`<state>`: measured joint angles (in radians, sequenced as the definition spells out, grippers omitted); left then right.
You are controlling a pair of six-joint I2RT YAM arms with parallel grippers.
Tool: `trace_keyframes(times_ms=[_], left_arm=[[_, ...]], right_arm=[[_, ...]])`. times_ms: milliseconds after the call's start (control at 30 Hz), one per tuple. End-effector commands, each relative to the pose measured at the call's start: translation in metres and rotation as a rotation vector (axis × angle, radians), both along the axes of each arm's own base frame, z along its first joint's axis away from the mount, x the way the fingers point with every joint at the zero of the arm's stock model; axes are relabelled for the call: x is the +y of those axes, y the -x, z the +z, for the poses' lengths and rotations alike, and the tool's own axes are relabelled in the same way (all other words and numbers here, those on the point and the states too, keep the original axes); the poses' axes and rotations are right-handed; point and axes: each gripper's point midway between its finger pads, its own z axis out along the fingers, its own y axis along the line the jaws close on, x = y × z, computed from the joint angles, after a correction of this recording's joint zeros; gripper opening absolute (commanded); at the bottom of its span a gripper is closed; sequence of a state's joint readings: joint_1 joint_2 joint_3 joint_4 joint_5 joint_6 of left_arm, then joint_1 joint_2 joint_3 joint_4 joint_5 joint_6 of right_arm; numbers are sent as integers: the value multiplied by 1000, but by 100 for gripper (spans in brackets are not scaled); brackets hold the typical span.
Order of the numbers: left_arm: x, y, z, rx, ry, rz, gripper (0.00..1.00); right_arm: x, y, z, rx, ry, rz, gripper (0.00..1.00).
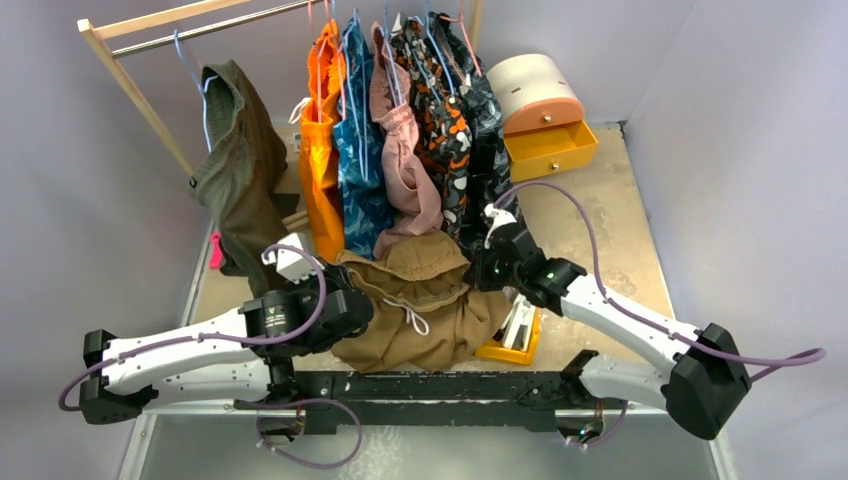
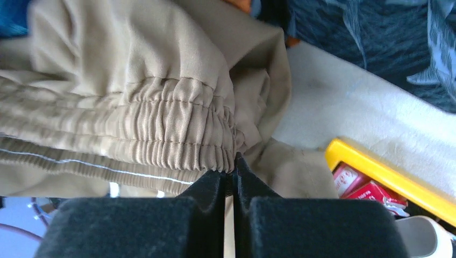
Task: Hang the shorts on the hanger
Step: Adjust the shorts at the center of the board.
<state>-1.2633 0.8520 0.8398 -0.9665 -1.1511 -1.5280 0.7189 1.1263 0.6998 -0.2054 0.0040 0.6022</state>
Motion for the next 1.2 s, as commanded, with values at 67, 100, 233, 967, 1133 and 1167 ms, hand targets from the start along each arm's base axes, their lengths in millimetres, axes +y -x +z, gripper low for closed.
trace_keyframes(times_ms=[67,100,233,967,1133,1167], left_arm=[[-3,-1,14,-11,17,-22,0],[-5,1,12,1,12,-39,5],[-9,6,12,27,13,-104,42],[-58,24,21,248,-299,-389,63],[-64,32,28,250,-289,-476,64],[-67,34,27,254,-280,-502,64]], right_arm=[[16,-39,81,-195,-102,-61,0],[17,-41,85,-200,-107,-64,0],[22,-42,85,-177,-114,-60,0],[32,-47,78,-153,-121,-48,0],[28,-57,68,-142,-97,-68,0],[27,-59,66,-139,-95,-74,0]])
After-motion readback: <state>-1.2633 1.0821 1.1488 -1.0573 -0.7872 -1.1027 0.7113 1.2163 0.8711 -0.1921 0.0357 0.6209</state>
